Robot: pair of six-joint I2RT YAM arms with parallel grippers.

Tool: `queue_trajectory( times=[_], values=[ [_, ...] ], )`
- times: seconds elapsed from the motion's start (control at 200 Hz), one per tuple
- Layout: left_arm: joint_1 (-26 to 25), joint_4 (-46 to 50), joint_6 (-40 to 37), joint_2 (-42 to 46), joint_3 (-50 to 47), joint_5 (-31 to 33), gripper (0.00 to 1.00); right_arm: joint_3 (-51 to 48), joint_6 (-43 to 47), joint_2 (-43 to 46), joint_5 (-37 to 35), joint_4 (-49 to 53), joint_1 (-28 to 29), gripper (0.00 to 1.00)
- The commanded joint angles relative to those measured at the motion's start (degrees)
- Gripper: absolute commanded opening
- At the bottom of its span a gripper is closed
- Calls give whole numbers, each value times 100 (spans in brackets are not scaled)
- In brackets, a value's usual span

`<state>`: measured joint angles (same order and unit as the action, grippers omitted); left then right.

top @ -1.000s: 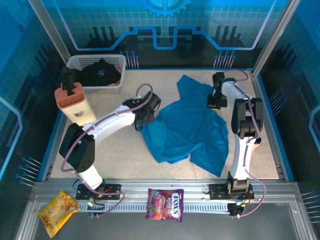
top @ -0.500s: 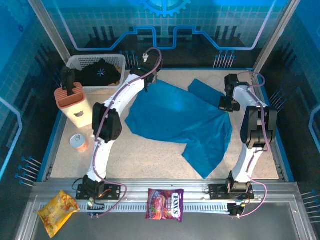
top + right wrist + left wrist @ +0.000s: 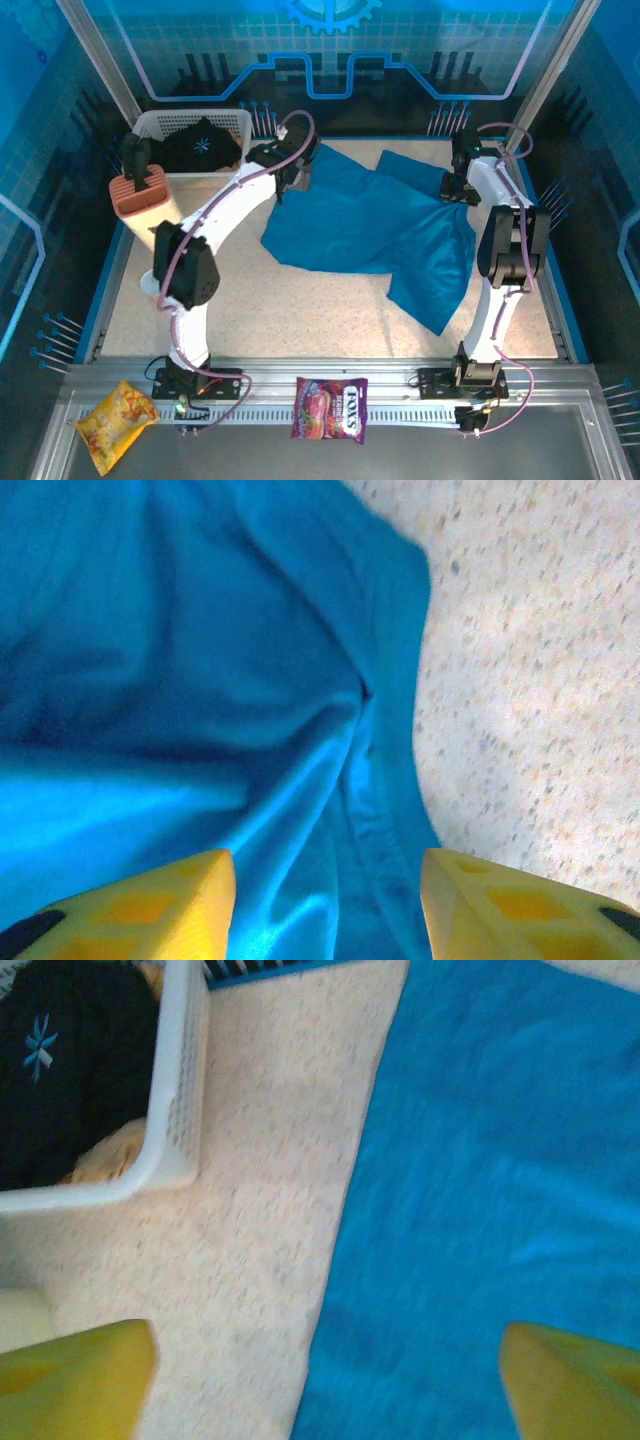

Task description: Fold and stack the t-shirts

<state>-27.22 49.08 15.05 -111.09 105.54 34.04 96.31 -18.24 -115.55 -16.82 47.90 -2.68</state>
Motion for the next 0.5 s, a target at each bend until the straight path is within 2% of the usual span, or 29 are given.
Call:
queue_trajectory(
  times=[0.0, 0.075, 0.18, 0.3, 0.495],
  values=[
    [28, 747, 874, 443, -889, -189, 73, -517, -74, 735, 285, -40, 239, 52],
    [58, 605, 1137, 615, -1439, -473, 64, -884, -92, 1086, 425, -100, 377, 50],
    [120, 188, 1352, 622, -2010, -920, 63, -1362, -118, 1535, 601, -152, 618, 47],
    [180, -132, 1490, 331, -2243, -1031, 63, -1947, -192, 2035, 821, -251, 949, 46],
    [357, -689, 1463, -326, -2280, -1192, 63, -2836, -374, 2496, 1331, -516, 1646, 56]
  ],
)
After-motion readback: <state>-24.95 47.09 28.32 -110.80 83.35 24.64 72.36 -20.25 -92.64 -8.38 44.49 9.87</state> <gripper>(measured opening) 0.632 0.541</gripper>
